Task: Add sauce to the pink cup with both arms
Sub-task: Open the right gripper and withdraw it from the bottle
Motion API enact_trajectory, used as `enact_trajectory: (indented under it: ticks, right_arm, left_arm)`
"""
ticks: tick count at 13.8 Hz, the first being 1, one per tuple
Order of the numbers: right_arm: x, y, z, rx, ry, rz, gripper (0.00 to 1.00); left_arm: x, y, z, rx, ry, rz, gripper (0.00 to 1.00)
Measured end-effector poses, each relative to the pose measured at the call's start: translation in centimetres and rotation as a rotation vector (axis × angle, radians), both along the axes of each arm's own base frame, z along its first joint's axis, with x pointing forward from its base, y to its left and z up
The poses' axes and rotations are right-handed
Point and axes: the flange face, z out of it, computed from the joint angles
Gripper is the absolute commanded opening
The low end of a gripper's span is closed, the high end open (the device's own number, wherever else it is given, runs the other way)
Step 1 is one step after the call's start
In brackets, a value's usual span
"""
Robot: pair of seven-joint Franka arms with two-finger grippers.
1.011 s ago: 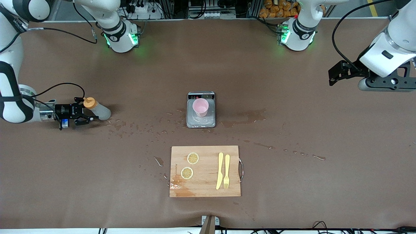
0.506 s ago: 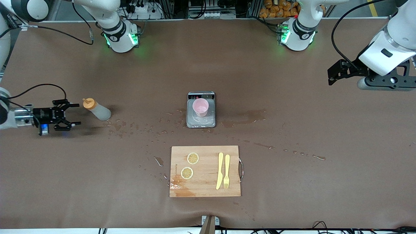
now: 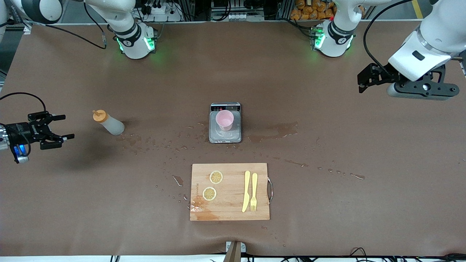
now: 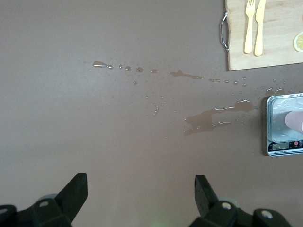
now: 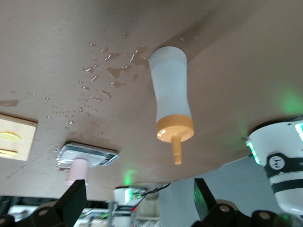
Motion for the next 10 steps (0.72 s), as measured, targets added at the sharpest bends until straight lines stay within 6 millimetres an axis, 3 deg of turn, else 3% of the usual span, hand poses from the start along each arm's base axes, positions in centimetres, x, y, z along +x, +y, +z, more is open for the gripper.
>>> enact_trajectory:
  ticks: [2, 7, 10]
  right_arm:
    - [1.1, 3.2, 3.1, -0.039, -0.048, 0.062, 1.00]
    - [2.1, 7.3, 8.0, -0.134, -0.125, 0.157, 1.00]
    - [2.5, 13.5, 13.9, -0.265, -0.259, 0.280, 1.00]
  left_arm:
    - [0.1, 0.4, 0.0, 0.000, 0.000, 0.008, 1.00]
    - [0.2, 0.8, -0.1, 0.000, 0.002, 0.015, 1.00]
    - [0.2, 0.7, -0.1, 0.001, 0.002, 0.012, 1.00]
